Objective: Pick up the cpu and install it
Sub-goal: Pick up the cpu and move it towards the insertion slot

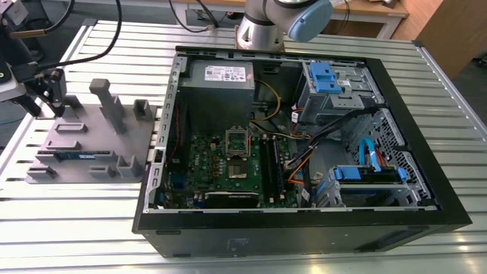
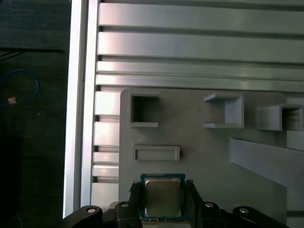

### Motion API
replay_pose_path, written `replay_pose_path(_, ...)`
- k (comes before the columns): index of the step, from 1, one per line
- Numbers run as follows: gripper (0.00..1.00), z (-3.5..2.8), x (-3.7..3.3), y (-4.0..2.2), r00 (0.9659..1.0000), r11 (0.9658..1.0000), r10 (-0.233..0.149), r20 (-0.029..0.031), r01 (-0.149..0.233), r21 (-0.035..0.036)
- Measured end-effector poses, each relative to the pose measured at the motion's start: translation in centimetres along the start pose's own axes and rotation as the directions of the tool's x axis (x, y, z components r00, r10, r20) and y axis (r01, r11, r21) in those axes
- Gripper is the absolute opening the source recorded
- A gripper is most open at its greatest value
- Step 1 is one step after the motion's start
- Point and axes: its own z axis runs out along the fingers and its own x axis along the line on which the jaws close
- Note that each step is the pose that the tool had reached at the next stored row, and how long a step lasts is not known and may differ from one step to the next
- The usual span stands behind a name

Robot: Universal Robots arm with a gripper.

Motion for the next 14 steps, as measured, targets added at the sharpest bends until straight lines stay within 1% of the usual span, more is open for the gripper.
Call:
replay_pose_path(1,0.47,-0.12,0.00,0.00,1.0000,1.0000,0.000,0.0000,0.000,0.0000)
replay_pose_path(14,0.47,-0.19,0.00,0.01,1.0000,1.0000,0.000,0.0000,0.000,0.0000)
